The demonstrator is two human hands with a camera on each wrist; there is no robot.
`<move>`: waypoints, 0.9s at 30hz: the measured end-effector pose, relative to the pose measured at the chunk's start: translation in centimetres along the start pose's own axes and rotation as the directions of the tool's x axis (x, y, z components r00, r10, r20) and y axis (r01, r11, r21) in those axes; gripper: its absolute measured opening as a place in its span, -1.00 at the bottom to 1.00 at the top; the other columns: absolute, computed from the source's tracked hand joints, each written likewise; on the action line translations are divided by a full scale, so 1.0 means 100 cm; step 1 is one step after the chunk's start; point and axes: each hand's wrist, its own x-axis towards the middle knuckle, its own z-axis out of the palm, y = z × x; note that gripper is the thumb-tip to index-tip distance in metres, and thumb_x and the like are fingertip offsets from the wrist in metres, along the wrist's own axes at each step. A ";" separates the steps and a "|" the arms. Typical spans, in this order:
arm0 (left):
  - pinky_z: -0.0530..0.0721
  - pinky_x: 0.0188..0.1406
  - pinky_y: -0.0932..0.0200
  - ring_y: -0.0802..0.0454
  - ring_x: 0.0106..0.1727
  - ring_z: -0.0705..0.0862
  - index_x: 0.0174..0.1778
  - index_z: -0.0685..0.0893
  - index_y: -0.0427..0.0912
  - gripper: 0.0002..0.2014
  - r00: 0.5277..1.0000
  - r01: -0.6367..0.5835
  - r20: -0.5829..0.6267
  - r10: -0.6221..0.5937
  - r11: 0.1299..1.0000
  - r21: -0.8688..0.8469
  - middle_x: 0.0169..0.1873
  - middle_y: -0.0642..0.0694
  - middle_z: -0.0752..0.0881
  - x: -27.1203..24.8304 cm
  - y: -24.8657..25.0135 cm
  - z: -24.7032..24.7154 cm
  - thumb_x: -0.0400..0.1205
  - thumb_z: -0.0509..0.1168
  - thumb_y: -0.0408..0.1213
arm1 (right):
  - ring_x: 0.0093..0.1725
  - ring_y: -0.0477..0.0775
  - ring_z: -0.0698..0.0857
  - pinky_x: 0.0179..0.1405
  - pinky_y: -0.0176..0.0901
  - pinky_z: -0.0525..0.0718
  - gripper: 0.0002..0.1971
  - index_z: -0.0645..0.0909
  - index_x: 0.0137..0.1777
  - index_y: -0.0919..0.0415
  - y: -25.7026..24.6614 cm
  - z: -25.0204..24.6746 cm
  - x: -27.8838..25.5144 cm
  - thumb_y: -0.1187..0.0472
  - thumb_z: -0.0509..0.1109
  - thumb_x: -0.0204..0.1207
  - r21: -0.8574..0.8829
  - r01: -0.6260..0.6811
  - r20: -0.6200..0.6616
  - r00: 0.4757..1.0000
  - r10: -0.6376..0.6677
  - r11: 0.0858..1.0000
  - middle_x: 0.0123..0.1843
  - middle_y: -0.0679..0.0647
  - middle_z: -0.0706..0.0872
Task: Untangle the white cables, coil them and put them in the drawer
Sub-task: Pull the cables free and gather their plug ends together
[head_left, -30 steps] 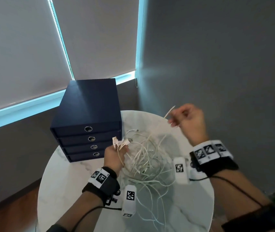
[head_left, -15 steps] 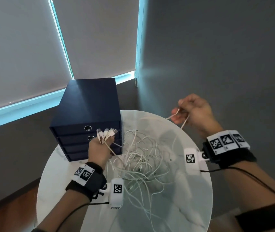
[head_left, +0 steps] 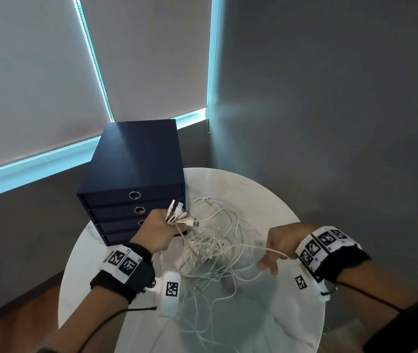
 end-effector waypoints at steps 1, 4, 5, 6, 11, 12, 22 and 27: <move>0.27 -0.66 0.27 0.18 -0.67 0.31 -0.14 0.71 -0.51 -0.85 0.999 0.042 0.005 -0.042 0.996 -0.076 -0.71 0.13 0.42 -0.002 0.002 0.002 0.59 0.46 -0.44 | -0.53 -0.07 0.39 -0.49 -0.30 0.36 -0.48 0.86 -0.24 0.10 -0.001 0.000 -0.002 -0.38 0.48 0.24 0.120 0.022 0.028 0.999 -0.025 0.993 -0.53 -0.03 0.43; 0.22 -0.67 0.30 0.24 -0.71 0.35 -0.07 0.74 -0.48 -0.92 0.997 0.073 -0.003 -0.074 0.987 -0.141 -0.75 0.13 0.50 -0.002 0.009 0.004 0.63 0.38 -0.50 | -0.57 -0.03 0.15 -0.57 -0.24 0.08 -0.03 0.80 -0.18 0.39 -0.001 -0.004 0.001 -0.62 0.11 0.35 0.582 0.074 0.082 0.985 -0.149 0.810 -0.54 0.04 0.23; 0.21 -0.68 0.31 0.22 -0.71 0.31 -0.11 0.77 -0.40 -0.92 0.998 0.061 -0.018 -0.063 0.992 -0.111 -0.76 0.13 0.51 -0.001 0.010 0.003 0.64 0.36 -0.51 | -0.59 -0.05 0.12 -0.56 -0.28 0.05 0.04 0.77 -0.19 0.46 -0.002 -0.006 0.000 -0.64 0.04 0.33 0.697 0.102 0.096 0.968 -0.233 0.710 -0.57 0.03 0.20; 0.19 -0.68 0.32 0.19 -0.70 0.26 -0.15 0.80 -0.33 -0.87 0.998 0.049 -0.031 -0.052 0.996 -0.078 -0.77 0.13 0.49 0.001 0.008 0.002 0.64 0.35 -0.51 | -0.62 -0.08 0.11 -0.57 -0.32 0.06 0.06 0.74 -0.21 0.49 -0.003 -0.008 -0.004 -0.65 0.04 0.31 0.773 0.147 0.090 0.937 -0.336 0.617 -0.59 0.02 0.19; 0.17 -0.65 0.33 0.17 -0.68 0.22 -0.11 0.82 -0.32 -0.80 0.996 0.085 -0.025 -0.087 0.993 -0.076 -0.74 0.13 0.54 0.007 -0.002 0.005 0.67 0.27 -0.53 | -0.63 -0.09 0.23 -0.65 -0.37 0.17 -0.69 0.72 -0.35 0.23 -0.027 -0.033 -0.038 0.00 0.44 0.48 0.729 0.593 -0.360 0.758 -0.545 0.343 -0.56 -0.01 0.21; 0.19 -0.67 0.33 0.19 -0.70 0.25 -0.11 0.83 -0.32 -0.79 0.995 0.095 -0.020 -0.097 0.993 -0.076 -0.69 0.12 0.62 0.005 -0.003 0.007 0.67 0.27 -0.53 | -0.63 -0.11 0.20 -0.65 -0.39 0.15 -0.73 0.68 -0.38 0.21 -0.032 -0.043 -0.043 0.09 0.42 0.50 0.732 0.634 -0.484 0.741 -0.466 0.248 -0.57 -0.01 0.19; 0.46 -0.46 0.17 -0.19 -0.36 0.66 -0.33 0.59 -0.25 -0.87 0.966 0.256 -0.157 -0.207 0.862 0.437 -0.41 -0.13 0.63 0.010 -0.018 -0.037 0.55 0.28 -0.37 | -0.63 -0.03 0.35 -0.63 -0.29 0.34 -0.59 0.75 -0.34 0.22 -0.022 -0.069 -0.023 -0.14 0.48 0.48 0.439 0.553 -0.785 0.620 0.003 0.708 -0.56 0.08 0.43; 0.03 -0.70 0.41 0.18 -0.70 0.11 -0.38 0.46 -0.15 -0.78 0.949 0.313 0.175 -0.263 0.700 -0.642 -0.62 0.06 0.22 0.001 0.026 -0.037 0.59 0.08 -0.32 | -0.67 -0.15 0.47 -0.46 -0.29 0.47 -0.33 0.80 -0.35 0.13 -0.031 -0.037 -0.003 -0.50 0.27 0.39 0.380 0.367 -0.597 0.799 -0.078 0.849 -0.68 -0.13 0.41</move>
